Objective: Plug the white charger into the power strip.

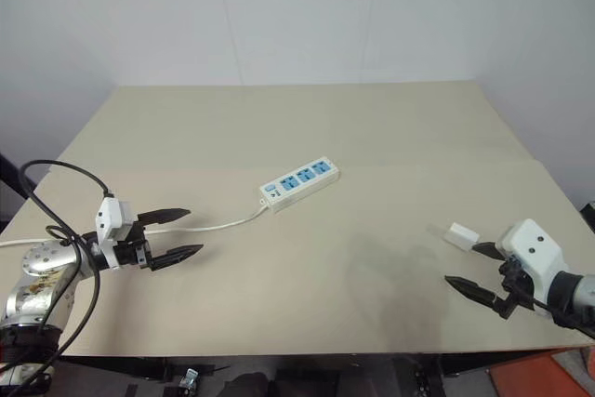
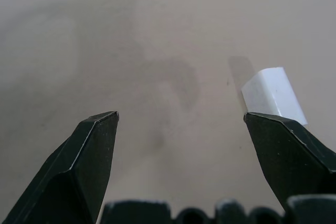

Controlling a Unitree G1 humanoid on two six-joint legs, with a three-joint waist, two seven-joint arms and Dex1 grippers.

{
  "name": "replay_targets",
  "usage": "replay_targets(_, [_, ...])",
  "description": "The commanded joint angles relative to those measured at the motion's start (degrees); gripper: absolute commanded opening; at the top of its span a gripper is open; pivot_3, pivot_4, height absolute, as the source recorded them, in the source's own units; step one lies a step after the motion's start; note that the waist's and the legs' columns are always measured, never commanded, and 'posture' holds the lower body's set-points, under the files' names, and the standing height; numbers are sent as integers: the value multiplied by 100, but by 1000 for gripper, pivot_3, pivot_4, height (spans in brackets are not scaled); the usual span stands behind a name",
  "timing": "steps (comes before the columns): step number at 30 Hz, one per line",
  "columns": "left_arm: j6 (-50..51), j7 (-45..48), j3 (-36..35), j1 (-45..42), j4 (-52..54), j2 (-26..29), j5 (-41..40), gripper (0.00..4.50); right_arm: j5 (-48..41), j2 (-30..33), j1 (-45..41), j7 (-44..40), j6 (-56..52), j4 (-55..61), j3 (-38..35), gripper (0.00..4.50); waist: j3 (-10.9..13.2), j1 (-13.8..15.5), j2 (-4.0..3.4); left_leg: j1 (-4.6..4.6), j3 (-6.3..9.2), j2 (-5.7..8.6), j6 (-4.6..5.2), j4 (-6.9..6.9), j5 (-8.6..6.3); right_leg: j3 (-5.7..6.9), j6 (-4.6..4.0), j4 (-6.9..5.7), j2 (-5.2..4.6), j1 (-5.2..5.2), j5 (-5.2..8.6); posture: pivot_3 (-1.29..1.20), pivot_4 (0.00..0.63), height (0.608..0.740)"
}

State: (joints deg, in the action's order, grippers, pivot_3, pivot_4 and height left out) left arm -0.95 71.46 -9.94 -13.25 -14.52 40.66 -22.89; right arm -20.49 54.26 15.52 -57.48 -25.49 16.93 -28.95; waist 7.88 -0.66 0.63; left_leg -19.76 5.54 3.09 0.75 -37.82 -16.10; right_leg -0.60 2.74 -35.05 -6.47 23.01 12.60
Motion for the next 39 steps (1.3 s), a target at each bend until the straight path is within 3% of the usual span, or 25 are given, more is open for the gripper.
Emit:
replay_targets(1, [-41, 7, -5, -146, -47, 12, -19, 4482, 9, 10, 63, 89, -4, 183, -293, 4500, 0, 3, 1, 0, 0, 0, 0, 0, 0, 0, 0, 0, 0, 0, 0, 0, 150, 740])
replay_targets(11, [-245, -155, 147, -571, -448, -188, 205, 4482, -16, -112, 219, 301, -31, 397, -387, 4500, 4, 7, 6, 0, -1, 1, 0, 0, 0, 0, 1, 1, 0, -1, 0, 0, 150, 740])
replay_targets(18, [-1256, -104, 394, -1926, -2443, -987, 571, 4482, -3, -163, -60, 692, -189, 861, -136, 4500, 6, 73, 13, 0, -14, 4, 0, -1, 0, 3, 4, 2, 1, -3, -3, 0, 150, 740])
replay_targets(25, [-2327, -744, 718, -3539, -4983, -1757, 1442, 4482, -183, -263, -369, 1134, -700, 1629, 64, 4500, 20, 116, 41, -12, -54, 7, 1, -5, 0, 4, 7, 8, 0, 2, -7, 0, 150, 740])
replay_targets(39, [-2234, -1182, 674, -4339, -6106, -2339, 1957, 4482, -280, -689, -243, 1857, -1417, 2663, 229, 4500, 22, 109, 45, -18, -64, 7, 7, -8, -3, -2, 15, 6, 1, 7, -8, 0, 150, 740])
